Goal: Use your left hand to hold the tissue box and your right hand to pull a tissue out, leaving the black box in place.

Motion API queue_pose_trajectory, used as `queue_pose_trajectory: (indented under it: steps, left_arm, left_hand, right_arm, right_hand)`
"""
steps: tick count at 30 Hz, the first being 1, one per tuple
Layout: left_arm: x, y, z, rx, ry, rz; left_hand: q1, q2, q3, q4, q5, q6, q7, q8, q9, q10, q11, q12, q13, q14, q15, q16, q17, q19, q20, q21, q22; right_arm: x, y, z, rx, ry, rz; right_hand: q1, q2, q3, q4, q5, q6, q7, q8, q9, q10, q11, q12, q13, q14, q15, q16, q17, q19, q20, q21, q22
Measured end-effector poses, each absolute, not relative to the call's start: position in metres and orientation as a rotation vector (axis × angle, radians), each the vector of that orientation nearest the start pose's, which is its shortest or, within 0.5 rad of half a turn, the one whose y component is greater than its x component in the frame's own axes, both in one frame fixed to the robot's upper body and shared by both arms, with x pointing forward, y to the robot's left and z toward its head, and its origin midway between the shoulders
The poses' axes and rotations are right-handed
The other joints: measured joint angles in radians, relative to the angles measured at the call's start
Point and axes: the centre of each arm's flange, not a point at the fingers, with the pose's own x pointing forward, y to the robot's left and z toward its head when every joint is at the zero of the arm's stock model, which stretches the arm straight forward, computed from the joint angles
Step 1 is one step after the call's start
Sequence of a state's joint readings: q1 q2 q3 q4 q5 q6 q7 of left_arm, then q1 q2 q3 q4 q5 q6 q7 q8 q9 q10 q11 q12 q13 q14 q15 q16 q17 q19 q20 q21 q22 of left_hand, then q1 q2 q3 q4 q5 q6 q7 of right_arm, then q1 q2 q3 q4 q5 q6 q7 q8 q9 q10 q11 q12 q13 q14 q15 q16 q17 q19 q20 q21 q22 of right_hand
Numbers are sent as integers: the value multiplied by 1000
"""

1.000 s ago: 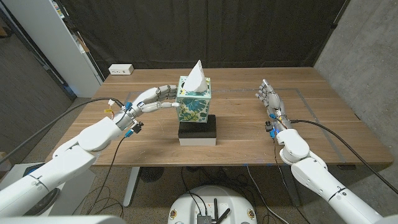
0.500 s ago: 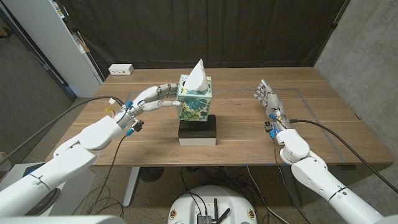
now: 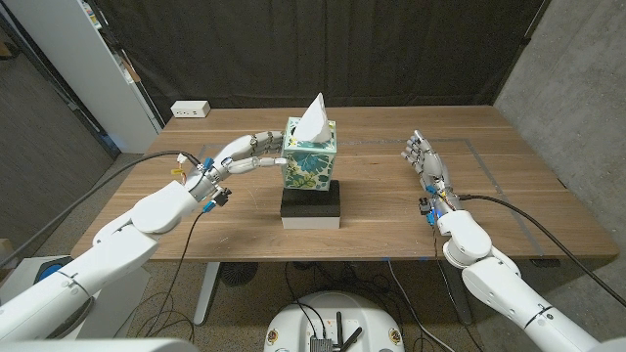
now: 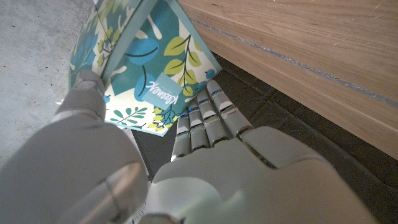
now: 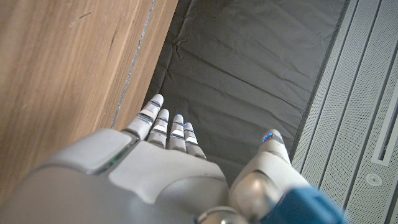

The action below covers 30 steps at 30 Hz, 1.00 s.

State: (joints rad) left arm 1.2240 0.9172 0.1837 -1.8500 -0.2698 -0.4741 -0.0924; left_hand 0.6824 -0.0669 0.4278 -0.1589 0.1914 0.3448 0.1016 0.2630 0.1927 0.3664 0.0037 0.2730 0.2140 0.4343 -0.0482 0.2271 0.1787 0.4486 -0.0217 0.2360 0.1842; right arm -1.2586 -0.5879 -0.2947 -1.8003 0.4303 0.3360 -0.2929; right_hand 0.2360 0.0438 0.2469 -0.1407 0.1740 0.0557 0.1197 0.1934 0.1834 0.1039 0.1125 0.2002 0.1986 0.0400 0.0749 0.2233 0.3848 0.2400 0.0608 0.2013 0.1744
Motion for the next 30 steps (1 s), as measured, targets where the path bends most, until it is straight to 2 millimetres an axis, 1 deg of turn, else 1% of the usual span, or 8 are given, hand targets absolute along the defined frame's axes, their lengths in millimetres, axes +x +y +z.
queue_pose_trajectory:
  steps: [13, 16, 19, 27, 30]
  left_arm:
    - [490, 276, -3, 647, -896, -446]
    - [491, 276, -3, 645, -897, -445]
    - [492, 276, -3, 643, -897, -445]
    - [496, 274, -6, 634, -889, -453]
    - [497, 273, -7, 633, -886, -457]
  left_hand:
    - [-2, -2, 0, 0, -2, 11, 4, -3, 0, 7, 0, 0, 0, 9, 2, -4, 6, 3, -3, 0, 0]
    - [-2, -2, -3, 3, -2, 11, 4, -3, 1, 7, 0, 0, 0, 9, 2, -4, 6, 3, -3, 0, 0]
    - [-2, -2, -7, -1, -2, 11, 4, -4, 1, 7, 0, 0, 0, 9, 2, -4, 6, 6, 0, 0, 0]
    - [-2, -2, -8, 0, -2, 20, 2, -6, 1, 12, -2, 0, 3, 14, 3, -4, 6, 7, 1, 0, 0]
    - [-2, -2, -8, 0, -2, 24, 2, -7, 1, 14, -4, 0, 2, 16, 2, -4, 6, 7, 1, 0, 0]
  right_arm:
    - [513, -258, -95, -11, -706, 90]
    - [507, -258, -99, -13, -709, 87]
    - [503, -258, -102, -12, -709, 85]
    - [488, -257, -117, -3, -693, 81]
    - [484, -256, -121, -2, -692, 81]
  right_hand:
    - [0, 0, 0, 0, 0, 0, 0, 0, 0, 0, 0, 0, 0, 0, 0, 0, 0, 4, -4, 0, 0]
    - [0, 0, 0, 0, 0, 0, 0, 0, 0, 0, 0, 0, 0, 0, 0, 0, 0, 4, -4, 0, 0]
    - [0, 0, 0, 0, 0, 0, 0, 0, 0, 0, 0, 0, 0, 0, 0, 0, 0, 4, -4, 0, 0]
    - [0, 0, 0, 0, 0, 1, 1, 0, 0, 0, 0, 0, 0, 0, 0, 0, 0, 4, -4, 0, 0]
    - [0, 0, 0, 0, 0, 33, 5, 14, 0, 0, 0, 0, 0, 0, 0, 0, 0, 4, -4, 0, 0]
